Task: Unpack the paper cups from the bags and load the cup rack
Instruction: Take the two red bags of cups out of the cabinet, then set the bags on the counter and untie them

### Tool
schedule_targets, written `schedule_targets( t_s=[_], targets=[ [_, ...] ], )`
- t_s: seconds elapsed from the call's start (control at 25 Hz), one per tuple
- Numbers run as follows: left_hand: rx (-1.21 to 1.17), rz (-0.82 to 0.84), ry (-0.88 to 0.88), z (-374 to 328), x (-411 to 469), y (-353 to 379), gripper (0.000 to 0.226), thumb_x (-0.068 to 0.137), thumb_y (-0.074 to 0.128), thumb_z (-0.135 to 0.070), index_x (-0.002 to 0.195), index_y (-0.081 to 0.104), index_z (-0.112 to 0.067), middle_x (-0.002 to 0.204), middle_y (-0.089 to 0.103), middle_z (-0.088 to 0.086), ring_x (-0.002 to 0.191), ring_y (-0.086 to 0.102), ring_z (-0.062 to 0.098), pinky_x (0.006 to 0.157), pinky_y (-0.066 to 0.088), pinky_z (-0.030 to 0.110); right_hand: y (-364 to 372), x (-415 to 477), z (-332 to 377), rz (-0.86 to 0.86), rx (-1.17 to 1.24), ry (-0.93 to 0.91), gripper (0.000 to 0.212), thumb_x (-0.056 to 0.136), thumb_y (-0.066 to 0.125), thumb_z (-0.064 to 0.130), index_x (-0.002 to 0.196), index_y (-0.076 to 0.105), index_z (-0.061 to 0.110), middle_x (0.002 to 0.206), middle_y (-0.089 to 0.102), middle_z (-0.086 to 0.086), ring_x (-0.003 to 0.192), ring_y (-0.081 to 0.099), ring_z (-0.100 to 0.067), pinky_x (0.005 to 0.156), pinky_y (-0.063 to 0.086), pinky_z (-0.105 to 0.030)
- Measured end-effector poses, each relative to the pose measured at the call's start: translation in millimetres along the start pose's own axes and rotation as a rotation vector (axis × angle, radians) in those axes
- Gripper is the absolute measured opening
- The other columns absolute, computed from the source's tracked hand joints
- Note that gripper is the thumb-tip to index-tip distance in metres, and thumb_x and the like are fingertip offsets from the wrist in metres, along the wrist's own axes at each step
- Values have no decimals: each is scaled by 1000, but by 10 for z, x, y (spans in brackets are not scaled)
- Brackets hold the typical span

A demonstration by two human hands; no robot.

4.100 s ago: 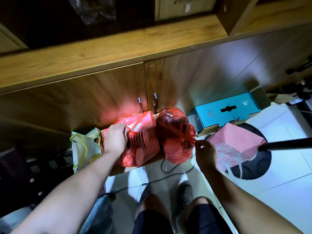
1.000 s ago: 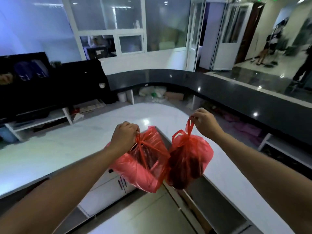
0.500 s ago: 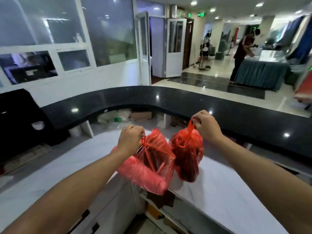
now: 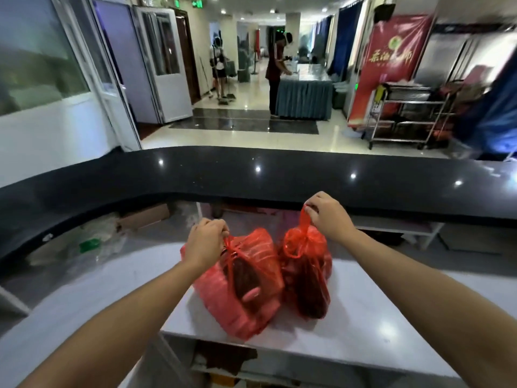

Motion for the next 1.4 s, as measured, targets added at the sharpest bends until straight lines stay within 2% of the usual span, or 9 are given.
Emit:
schedule_targets(
  t_s=[0.32, 0.48, 0.6, 0.68, 0.8, 0.92, 1.04, 1.24, 1.4],
  targets=[
    [-13, 156, 68, -241, 556, 552, 10, 94, 61, -19, 86, 65, -24, 86, 69, -9, 93, 56, 21, 80, 49, 41, 358, 23, -720, 247, -71, 175, 16, 92, 53, 22, 84, 66, 23, 102, 63, -2, 89, 63, -23, 78, 53, -38],
    [-87, 185, 58, -263, 600, 764, 11, 92, 61, -20, 83, 65, -25, 84, 68, -9, 89, 60, 20, 80, 51, 40, 449, -92, -845, 293, -28, 217, 29, 86, 53, 25, 111, 68, 26, 112, 62, 2, 98, 62, -19, 87, 53, -40],
    [-154, 229, 49, -198, 619, 814, 11, 93, 63, -18, 84, 69, -22, 82, 70, -8, 82, 64, 16, 79, 51, 37, 480, -82, -699, 217, -162, 120, 41, 84, 55, 31, 125, 62, 26, 123, 60, 3, 113, 56, -20, 99, 44, -45],
    [-178, 246, 77, -168, 599, 813, 11, 94, 63, -18, 85, 68, -21, 82, 69, -9, 79, 63, 14, 78, 50, 36, 511, -62, -518, 113, -232, -27, 40, 81, 57, 32, 119, 66, 24, 120, 61, 3, 117, 54, -21, 100, 39, -44],
    [-242, 250, 123, -79, 581, 760, 11, 94, 64, -17, 84, 66, -21, 79, 63, -12, 77, 57, 10, 76, 47, 31, 704, -57, -120, 25, -182, -168, 28, 81, 58, 31, 103, 71, 21, 107, 65, 3, 104, 59, -23, 90, 43, -41],
    [-328, 258, 153, -3, 482, 677, 7, 95, 64, -17, 91, 69, -19, 85, 65, -12, 81, 57, 2, 74, 42, 15, 1108, -179, 261, 92, -108, -169, 30, 88, 49, 43, 95, 72, 25, 96, 66, 6, 92, 60, -20, 79, 45, -39],
    [-430, 238, 161, 65, 367, 636, 6, 94, 66, -13, 95, 69, -18, 87, 64, -14, 82, 56, -8, 75, 37, 6, 1527, -245, 494, 196, -95, -115, 30, 89, 52, 48, 98, 71, 27, 94, 64, 5, 92, 59, -21, 79, 47, -41],
    [-498, 155, 189, 191, 118, 642, 7, 93, 67, -17, 98, 67, -23, 93, 64, -16, 89, 53, -1, 83, 36, 7, 1797, -310, 608, 168, 93, 15, 13, 88, 67, 34, 97, 71, 26, 94, 62, 7, 92, 60, -17, 80, 50, -35],
    [-583, 163, 266, 250, -142, 712, 5, 95, 64, -24, 100, 66, -25, 102, 64, -18, 101, 57, 2, 95, 42, 17, 1866, -348, 677, 126, 182, -10, 10, 85, 67, 29, 94, 69, 25, 94, 62, 9, 92, 59, -12, 77, 50, -31]
  ],
)
Point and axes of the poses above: each hand's wrist, its own x-axis towards the middle knuckle, its own y-axis out of the palm, z = x × y, the point moved 4 cm from there along x, towards the middle knuckle
